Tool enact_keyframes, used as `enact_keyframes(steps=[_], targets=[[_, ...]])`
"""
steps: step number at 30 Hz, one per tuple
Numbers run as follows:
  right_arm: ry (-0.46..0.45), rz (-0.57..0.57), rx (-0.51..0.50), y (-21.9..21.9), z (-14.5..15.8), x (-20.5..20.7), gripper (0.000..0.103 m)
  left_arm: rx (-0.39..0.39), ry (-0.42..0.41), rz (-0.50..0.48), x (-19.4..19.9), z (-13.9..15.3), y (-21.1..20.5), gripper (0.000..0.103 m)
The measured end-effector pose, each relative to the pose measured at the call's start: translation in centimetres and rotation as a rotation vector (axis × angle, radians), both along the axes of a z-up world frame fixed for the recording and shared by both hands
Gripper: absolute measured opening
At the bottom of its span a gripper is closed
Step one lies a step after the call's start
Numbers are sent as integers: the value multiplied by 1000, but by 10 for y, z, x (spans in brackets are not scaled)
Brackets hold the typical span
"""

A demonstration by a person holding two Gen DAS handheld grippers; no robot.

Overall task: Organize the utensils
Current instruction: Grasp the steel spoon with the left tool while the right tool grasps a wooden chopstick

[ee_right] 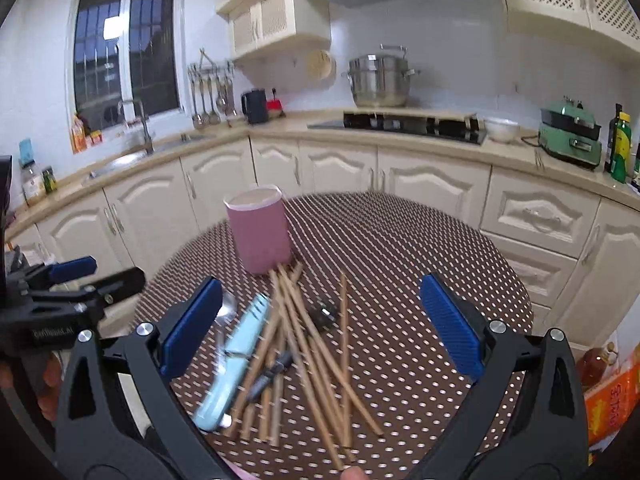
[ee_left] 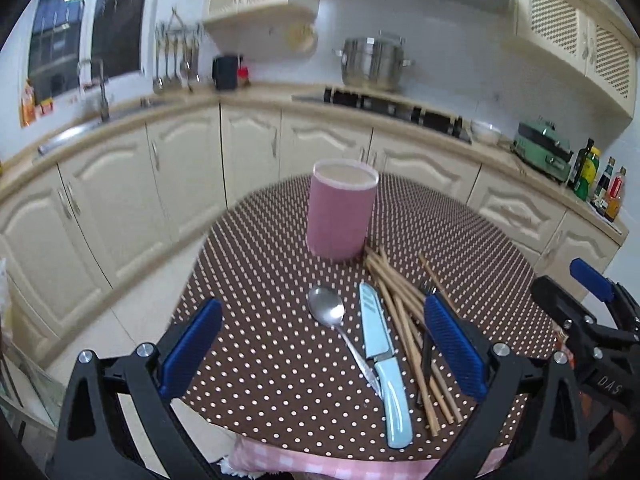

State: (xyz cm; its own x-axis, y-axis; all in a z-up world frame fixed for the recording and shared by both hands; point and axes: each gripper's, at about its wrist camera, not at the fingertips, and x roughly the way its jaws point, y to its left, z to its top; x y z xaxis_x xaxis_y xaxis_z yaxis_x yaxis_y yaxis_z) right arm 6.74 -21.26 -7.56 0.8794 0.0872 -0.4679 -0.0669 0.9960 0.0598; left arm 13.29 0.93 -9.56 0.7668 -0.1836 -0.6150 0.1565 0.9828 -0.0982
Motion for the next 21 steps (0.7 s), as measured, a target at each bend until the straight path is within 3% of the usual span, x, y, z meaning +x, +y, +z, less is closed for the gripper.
enact_keyframes(steps=[2,7,11,14,17,19,21], targets=[[40,-4,-18,-9,-11,7,96,-3,46,1,12,-10,2,99],[149,-11,-40,-29,-32,23,77,-47,189,-1,42,-34,16,99],[204,-22,-45,-43,-43,28,63,-71,249,-10,53,-47,24,95],[237,-13,-46,-49,-51,31,61,-74,289,-24,60,-55,25,75],[273,8,-33,-53,-58,40,61,-86,344,-64,67,-64,21,68],[293,19,-38,-51,-60,42,60,-46,387,-96,73,-71,9,67],[303,28,-44,-50,-61,46,60,-55,410,-104,77,-74,2,67]])
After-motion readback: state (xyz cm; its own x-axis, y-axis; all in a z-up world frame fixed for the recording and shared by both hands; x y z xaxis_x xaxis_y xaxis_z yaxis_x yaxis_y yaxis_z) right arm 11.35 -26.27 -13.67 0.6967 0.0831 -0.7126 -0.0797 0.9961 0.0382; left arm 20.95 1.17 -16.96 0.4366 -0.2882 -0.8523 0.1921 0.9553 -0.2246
